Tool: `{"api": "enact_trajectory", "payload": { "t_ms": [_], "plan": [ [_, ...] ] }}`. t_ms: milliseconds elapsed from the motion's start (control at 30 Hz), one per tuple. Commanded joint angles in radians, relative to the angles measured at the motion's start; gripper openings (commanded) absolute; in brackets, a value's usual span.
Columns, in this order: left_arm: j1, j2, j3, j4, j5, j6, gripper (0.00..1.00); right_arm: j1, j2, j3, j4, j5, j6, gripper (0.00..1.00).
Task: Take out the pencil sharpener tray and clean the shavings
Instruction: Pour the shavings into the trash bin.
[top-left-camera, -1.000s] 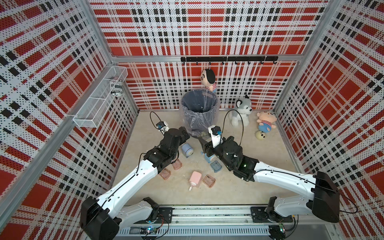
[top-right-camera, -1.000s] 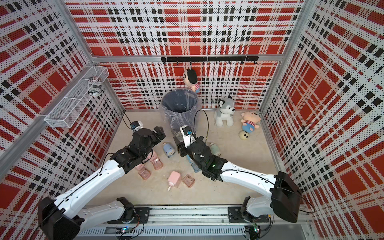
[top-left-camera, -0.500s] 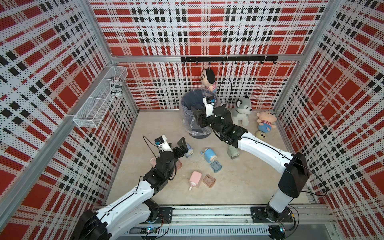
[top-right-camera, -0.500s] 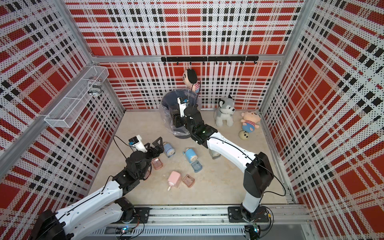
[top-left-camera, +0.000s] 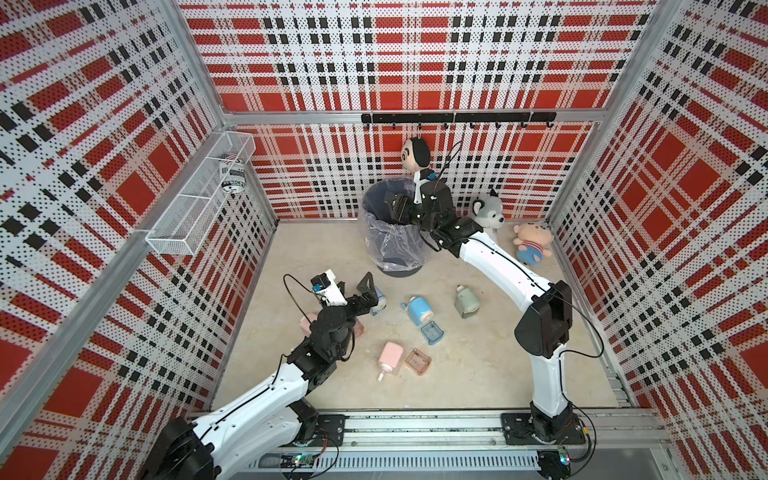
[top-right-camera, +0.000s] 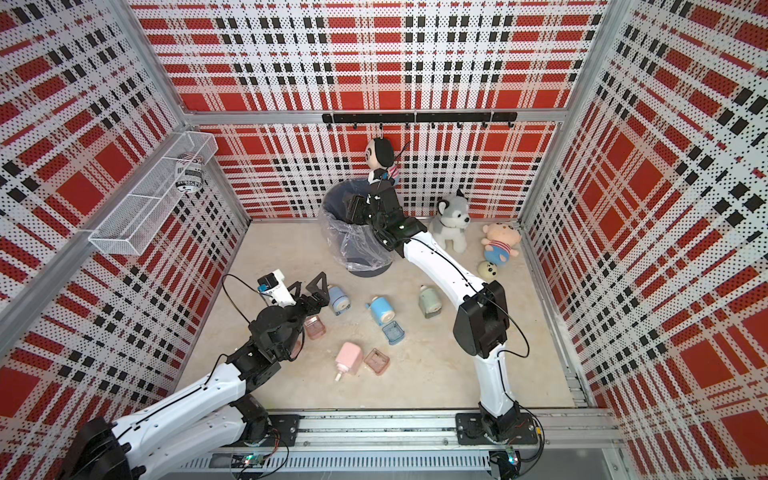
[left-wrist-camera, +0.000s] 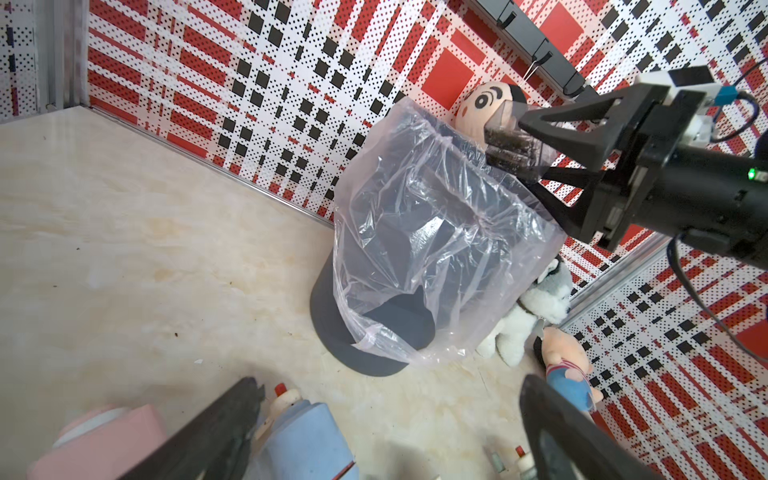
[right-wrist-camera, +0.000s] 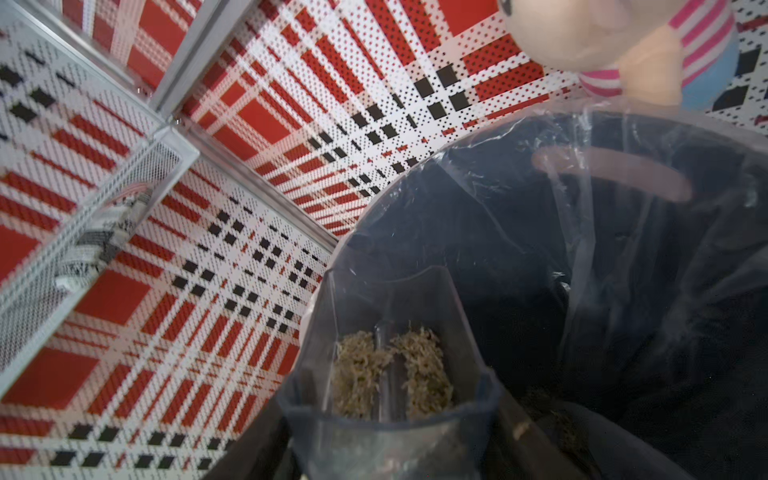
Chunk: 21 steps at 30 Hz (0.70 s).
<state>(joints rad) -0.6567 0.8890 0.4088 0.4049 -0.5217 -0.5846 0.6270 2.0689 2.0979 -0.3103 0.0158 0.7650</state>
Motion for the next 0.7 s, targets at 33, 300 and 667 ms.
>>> {"api": "enact_trajectory", "payload": {
  "t_ms": [33,300,667],
  "plan": [
    [-0.008,-0.022,-0.01,0.027,-0.008,0.019,0.98,-0.01,0.029,0.073,-0.111,-0.019,0.264,0.46],
    [-0.01,-0.035,-0.024,0.026,-0.032,0.023,0.98,-0.01,-0.003,0.08,-0.103,-0.05,0.566,0.47],
    [-0.01,0.015,-0.017,0.028,-0.046,0.023,0.98,0.005,-0.046,0.079,-0.097,0.007,0.893,0.47]
  ]
}}
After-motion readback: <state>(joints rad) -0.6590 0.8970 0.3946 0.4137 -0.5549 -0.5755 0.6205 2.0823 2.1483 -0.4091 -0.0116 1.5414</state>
